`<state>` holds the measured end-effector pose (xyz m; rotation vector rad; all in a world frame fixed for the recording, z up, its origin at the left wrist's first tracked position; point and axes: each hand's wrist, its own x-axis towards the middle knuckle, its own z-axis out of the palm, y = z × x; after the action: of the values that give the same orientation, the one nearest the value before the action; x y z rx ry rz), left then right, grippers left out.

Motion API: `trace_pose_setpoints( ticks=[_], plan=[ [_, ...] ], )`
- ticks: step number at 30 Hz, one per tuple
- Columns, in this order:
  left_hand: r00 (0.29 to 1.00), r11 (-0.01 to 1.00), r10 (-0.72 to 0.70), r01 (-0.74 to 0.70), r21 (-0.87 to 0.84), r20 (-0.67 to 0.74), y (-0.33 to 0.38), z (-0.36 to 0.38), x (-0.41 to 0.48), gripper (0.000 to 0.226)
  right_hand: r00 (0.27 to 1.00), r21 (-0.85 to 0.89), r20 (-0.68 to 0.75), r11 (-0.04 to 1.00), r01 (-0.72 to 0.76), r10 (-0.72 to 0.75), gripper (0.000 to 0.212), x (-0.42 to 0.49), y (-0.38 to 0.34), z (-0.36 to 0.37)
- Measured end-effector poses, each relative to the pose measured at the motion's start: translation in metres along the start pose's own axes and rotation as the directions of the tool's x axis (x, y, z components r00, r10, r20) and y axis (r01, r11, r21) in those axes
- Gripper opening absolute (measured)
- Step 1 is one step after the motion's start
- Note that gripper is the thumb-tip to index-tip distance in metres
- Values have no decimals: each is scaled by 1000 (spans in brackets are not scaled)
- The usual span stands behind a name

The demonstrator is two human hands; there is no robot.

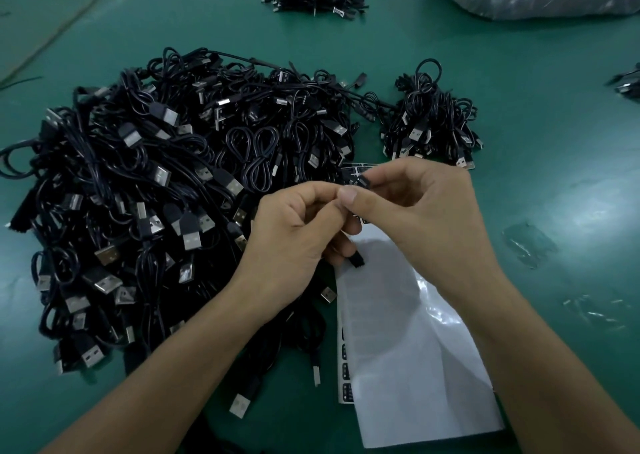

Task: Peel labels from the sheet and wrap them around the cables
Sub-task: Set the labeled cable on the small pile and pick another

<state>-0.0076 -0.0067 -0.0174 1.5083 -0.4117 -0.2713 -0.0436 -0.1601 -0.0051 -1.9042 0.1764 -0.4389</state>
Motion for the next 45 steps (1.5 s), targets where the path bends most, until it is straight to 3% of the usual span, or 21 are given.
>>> trace_pose_setpoints(
  ticks=[5,11,18,21,24,27,29,32,35,38,43,45],
  plan=[
    [1000,998,25,-24,54,0,-2,-1,-1,13,1000,17,7,1000,-11,11,16,2,3,2],
    [995,992,49,-39,117,-84,-3,1,-2,10,1000,-43,22,999,5,-4,24,1,3,3],
    [996,998,-62,63,11,-70,4,-1,0,11,1000,-92,17,996,3,-1,32,1,4,2],
    [994,995,-98,99,27,-38,8,-2,0,12,1000,-80,25,997,17,-15,23,1,2,2],
    [999,982,-52,52,182,-3,13,-3,0,16,999,-62,43,998,28,-26,21,1,1,1],
    [996,881,82,-92,464,40,21,-9,0,18,999,-51,34,998,43,-42,28,0,0,2],
    [992,854,113,-125,504,55,27,-14,1,18,999,-3,33,999,35,-35,35,-2,-2,4],
    [996,895,92,-79,438,-8,31,-18,4,17,997,106,80,994,-14,5,39,-4,-6,7],
    [981,963,69,-18,269,-181,32,-21,7,18,963,150,261,982,-112,70,33,-8,-11,9],
    [948,994,55,-21,111,-313,36,-22,10,21,900,107,431,987,-121,63,20,-17,-16,18],
    [922,997,4,-35,-73,-388,41,-23,11,27,933,71,361,997,-31,4,5,-24,-20,26],
    [917,989,-24,-37,-144,-398,43,-23,10,30,948,108,317,994,-15,-20,9,-22,-23,23]
  ],
)
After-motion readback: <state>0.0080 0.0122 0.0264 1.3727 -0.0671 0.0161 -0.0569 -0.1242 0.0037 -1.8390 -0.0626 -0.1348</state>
